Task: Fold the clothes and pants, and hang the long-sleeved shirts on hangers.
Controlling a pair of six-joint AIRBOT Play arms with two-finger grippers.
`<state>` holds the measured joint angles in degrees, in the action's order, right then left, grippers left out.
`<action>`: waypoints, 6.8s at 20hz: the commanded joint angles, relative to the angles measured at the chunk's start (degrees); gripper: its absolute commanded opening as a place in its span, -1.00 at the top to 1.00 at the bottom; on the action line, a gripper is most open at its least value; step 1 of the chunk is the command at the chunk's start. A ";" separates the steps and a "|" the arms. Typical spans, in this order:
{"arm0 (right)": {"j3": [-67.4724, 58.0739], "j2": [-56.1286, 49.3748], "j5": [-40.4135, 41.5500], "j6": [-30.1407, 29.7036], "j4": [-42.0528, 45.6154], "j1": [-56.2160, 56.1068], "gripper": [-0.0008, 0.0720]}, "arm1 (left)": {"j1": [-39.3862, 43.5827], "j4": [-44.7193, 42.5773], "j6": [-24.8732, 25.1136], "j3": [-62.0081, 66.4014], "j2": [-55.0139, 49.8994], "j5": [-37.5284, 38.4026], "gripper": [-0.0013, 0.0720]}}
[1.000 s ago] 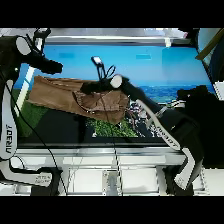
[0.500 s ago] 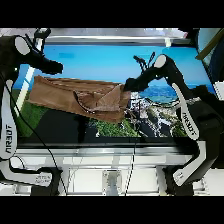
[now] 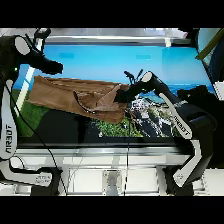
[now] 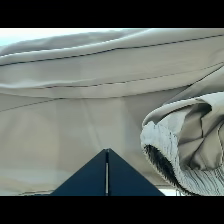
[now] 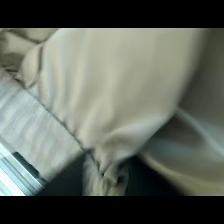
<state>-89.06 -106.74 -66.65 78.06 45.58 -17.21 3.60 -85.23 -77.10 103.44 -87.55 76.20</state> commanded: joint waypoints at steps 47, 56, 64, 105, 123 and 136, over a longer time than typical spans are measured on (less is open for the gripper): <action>-29.05 -4.92 -12.31 -2.73 -13.84 14.32 -0.47 | -5.40 47.89 9.97 -31.82 -7.04 -29.88 0.94; -29.05 -4.92 -12.37 -2.73 -13.81 14.32 -0.48 | -2.89 57.20 18.08 -23.93 -12.72 -30.38 0.64; -22.23 1.86 -24.68 -3.17 0.76 20.72 -0.47 | -17.38 51.78 18.86 -23.93 -3.02 -19.10 -0.70; 4.09 21.99 -22.99 -1.79 5.79 19.10 0.91 | -4.90 35.04 12.55 -23.98 13.18 -6.97 0.93; 4.04 26.47 2.47 6.47 -3.54 0.50 0.91 | 26.91 29.31 6.34 -23.91 -16.20 -30.16 0.93; -13.51 3.63 16.65 4.70 -1.99 -16.48 0.91 | -1.20 13.25 6.47 -23.96 9.31 -3.02 0.93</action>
<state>-95.04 -95.31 -54.33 83.57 42.15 -29.10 8.47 -69.10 -70.72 79.50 -83.24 67.48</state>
